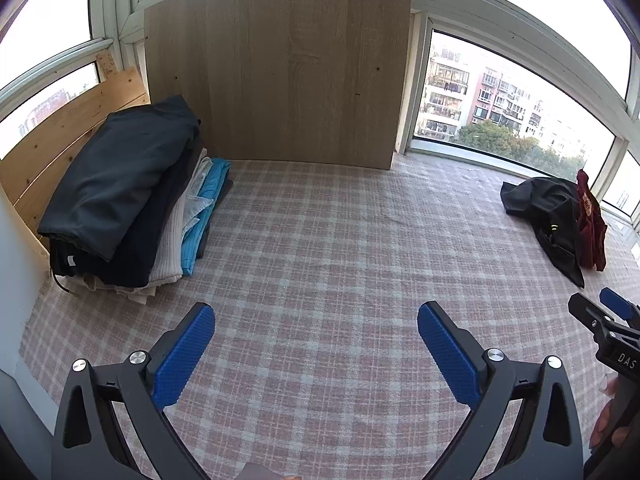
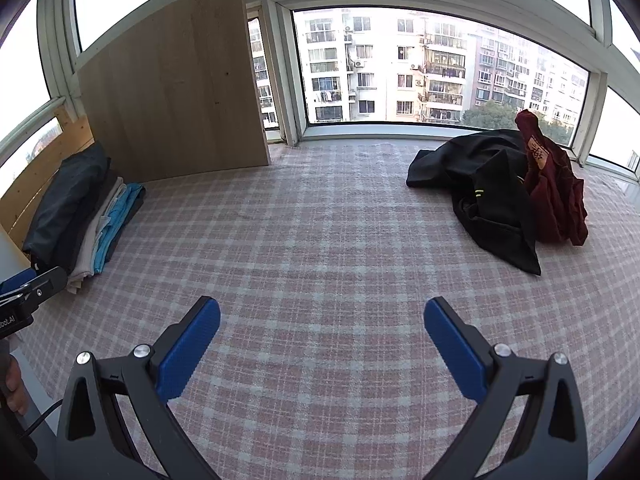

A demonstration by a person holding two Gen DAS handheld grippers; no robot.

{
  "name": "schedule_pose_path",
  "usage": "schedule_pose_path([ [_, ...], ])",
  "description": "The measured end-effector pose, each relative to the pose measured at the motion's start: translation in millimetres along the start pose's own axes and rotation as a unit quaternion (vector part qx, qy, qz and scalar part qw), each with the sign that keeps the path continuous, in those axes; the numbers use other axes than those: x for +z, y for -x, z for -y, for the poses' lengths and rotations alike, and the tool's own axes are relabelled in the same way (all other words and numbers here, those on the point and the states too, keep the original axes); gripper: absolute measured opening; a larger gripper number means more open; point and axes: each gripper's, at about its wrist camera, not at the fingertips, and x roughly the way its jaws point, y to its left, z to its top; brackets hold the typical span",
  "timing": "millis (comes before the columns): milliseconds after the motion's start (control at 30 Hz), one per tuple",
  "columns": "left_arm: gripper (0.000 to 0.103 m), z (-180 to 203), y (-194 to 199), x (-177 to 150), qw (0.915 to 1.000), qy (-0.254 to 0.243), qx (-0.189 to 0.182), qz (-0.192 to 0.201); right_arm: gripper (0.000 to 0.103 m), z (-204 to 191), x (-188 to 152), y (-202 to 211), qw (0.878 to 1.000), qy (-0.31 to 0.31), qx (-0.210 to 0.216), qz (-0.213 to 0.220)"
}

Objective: Fold clothes

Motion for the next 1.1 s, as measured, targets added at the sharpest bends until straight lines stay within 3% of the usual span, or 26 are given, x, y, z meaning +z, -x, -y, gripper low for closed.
schedule_pose_path([
  [467, 0.102, 30, 1, 6, 0.9986, -0.033, -0.036, -0.02, 0.103, 14, 0, 13, 0.999, -0.029, -0.017, 0.011],
  [1100, 0.102, 50, 2, 6, 0.9962, -0.068, -0.051, -0.018, 0.103, 23, 0, 22, 0.998, -0.042, -0.05, 0.006],
])
